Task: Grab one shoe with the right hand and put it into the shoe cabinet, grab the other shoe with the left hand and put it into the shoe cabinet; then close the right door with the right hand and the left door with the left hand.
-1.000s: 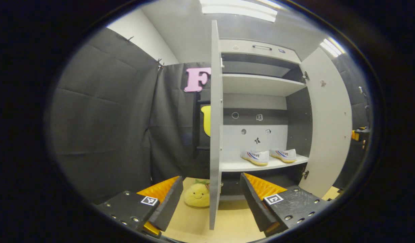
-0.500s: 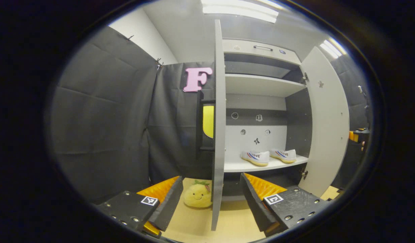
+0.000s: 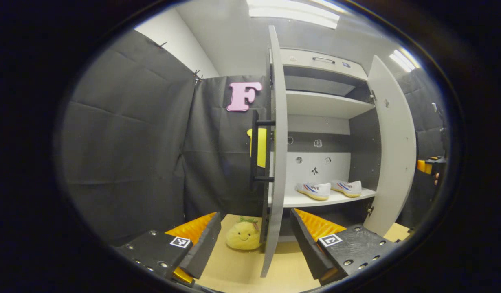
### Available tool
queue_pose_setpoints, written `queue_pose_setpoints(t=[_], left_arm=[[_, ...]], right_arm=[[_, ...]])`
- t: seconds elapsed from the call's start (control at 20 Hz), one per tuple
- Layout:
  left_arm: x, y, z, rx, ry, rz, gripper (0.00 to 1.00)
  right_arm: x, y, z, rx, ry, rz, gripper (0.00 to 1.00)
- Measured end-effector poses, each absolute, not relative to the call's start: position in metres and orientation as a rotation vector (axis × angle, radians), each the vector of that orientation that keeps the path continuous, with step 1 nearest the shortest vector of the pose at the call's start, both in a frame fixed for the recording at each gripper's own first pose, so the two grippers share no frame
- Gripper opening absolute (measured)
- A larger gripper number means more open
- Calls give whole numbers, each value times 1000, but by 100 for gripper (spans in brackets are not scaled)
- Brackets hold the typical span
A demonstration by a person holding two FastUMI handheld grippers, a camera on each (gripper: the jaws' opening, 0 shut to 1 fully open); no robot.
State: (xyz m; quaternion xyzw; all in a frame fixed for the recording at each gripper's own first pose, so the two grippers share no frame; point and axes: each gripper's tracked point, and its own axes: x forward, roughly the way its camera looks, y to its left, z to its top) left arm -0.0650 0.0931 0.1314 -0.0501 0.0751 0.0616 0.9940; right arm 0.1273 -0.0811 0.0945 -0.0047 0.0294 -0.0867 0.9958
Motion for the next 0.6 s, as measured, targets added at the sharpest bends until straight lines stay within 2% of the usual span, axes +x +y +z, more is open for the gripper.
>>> queue_pose_setpoints(t=[0.05,0.1,0.2,0.25,0.3,0.4,0.5,0.6], left_arm=[[-66,95,131,-100,152,128,97],[-67,98,131,-98,154,134,100],[-69,101,131,-97,155,145,100],[-69,103,130,-98,156,151,97],[-71,106,129,-99,156,157,100],[-72,112,129,-97,155,173,97],[-75,120,129,-94,156,192,100],[-78,128,126,-96,162,212,97]], right_arm=[[129,-76,95,-10,57,-160,96],[130,-69,95,-8,57,-143,96],[134,-58,94,-3,58,-110,96],[136,-52,93,-3,59,-96,96],[141,-44,92,-5,59,-82,96],[148,-30,88,-14,73,-49,97],[156,-16,83,-19,86,-16,97],[164,-1,78,-29,94,7,97]])
